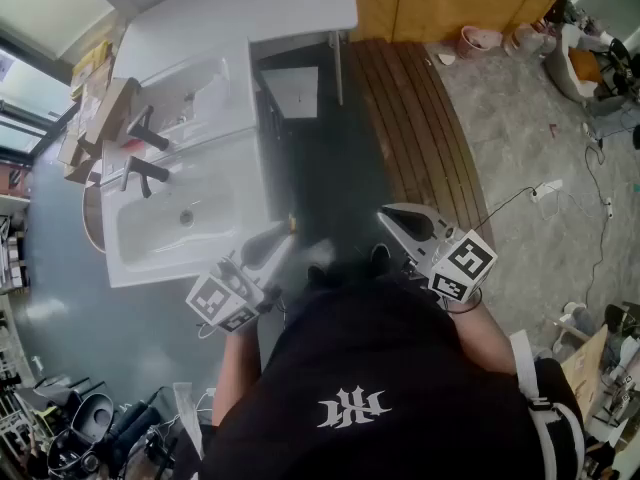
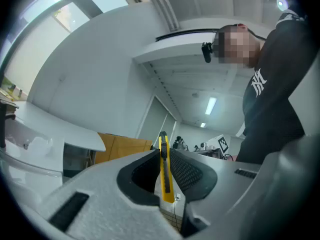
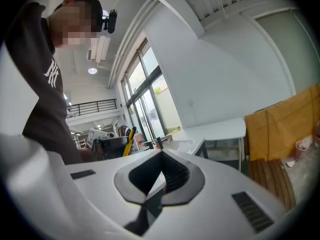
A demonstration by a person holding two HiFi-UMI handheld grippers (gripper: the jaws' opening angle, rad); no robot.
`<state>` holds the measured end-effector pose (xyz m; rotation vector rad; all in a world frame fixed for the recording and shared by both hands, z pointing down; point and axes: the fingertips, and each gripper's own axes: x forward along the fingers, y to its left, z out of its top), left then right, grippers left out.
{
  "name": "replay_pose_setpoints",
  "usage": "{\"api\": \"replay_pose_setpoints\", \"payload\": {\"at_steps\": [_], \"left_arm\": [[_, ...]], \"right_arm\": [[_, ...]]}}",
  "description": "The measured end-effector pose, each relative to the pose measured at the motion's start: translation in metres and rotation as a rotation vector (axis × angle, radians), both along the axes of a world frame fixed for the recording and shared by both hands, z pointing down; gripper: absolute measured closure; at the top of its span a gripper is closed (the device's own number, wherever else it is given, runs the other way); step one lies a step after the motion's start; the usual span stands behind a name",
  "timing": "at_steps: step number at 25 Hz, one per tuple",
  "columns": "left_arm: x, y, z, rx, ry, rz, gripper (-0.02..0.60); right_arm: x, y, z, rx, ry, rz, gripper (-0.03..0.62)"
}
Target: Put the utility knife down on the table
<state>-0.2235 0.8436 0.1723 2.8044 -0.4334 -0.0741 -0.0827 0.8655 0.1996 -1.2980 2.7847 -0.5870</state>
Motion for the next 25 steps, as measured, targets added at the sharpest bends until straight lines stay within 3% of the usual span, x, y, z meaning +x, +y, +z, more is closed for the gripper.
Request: {"api": "replay_pose_setpoints", "payload": {"at_steps": [8,16,25], "left_arm": [[0.024,0.002,0.002,-0.001,-0.024,-0.001,0.523],[0.072,0.0,0.005,0.008,-0.05,0.005,0.523],[0.134,-0.014,-0.002,-0.006,-0.068,-0.101,0.524]], "right_arm": [[0.022,0.001,0.002,0.008,-0.007,0.004,0.591],[0.068,-0.002,-0.002,0.048,-0.025,0.024,0.589],[0.145,-0.012,0.007,0.035,-0.061,-0.032,0.589]]}}
